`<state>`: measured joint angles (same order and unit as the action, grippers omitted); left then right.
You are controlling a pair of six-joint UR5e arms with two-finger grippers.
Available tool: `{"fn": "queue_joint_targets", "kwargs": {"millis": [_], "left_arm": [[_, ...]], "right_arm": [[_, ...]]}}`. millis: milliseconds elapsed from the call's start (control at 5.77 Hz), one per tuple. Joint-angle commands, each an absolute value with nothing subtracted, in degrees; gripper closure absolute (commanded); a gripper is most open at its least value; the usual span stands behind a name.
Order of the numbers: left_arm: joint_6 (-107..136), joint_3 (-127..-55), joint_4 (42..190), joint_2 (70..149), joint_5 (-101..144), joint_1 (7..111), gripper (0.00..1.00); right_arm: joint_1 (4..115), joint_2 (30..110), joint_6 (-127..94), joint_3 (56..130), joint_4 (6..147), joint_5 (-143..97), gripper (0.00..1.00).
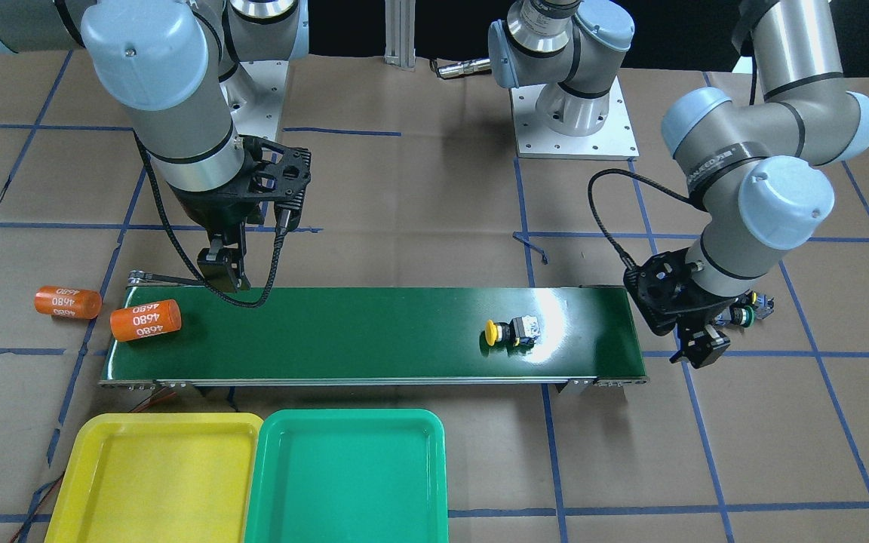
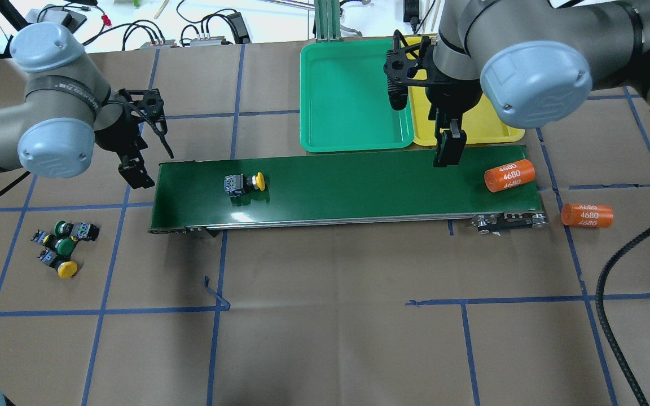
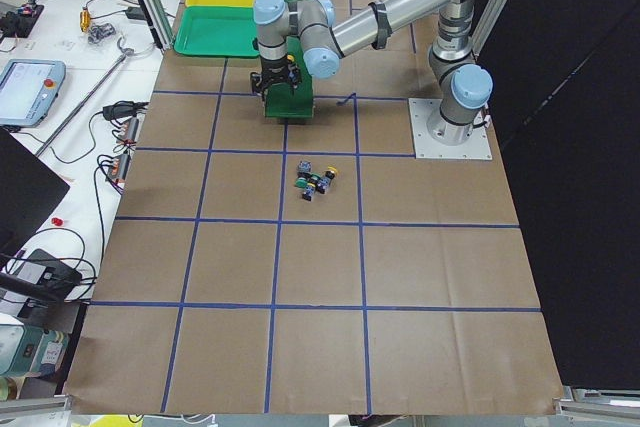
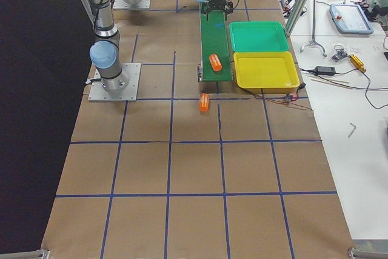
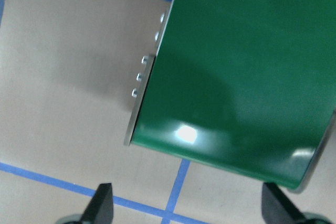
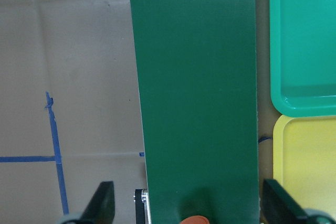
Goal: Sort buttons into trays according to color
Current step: 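Grasp the yellow button on the conveyor with right gripper while left grasps green button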
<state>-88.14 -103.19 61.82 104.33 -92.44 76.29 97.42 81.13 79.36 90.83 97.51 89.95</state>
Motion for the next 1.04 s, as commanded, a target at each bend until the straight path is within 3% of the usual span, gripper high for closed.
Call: {"fn": "queue_joint_targets", "kwargs": {"millis": [0,347,867], "left_arm": [[-98.0,-105.5,62.1,103.8,-92.3,68.1,0.02],[-107.7,-109.4,61.2,105.2,-92.2,60.6,0.02],[-112.8,-110.9,56.4,111.3,-92.0,56.4,0.02]], "right_arm": [[98.4,81.3,77.8,90.9,97.0,89.6,0.0],[101.3,78.9,75.3,90.9,99.9,83.9,0.0],[109.7,67.3,69.1,90.5,120.1,84.3,0.0]]}}
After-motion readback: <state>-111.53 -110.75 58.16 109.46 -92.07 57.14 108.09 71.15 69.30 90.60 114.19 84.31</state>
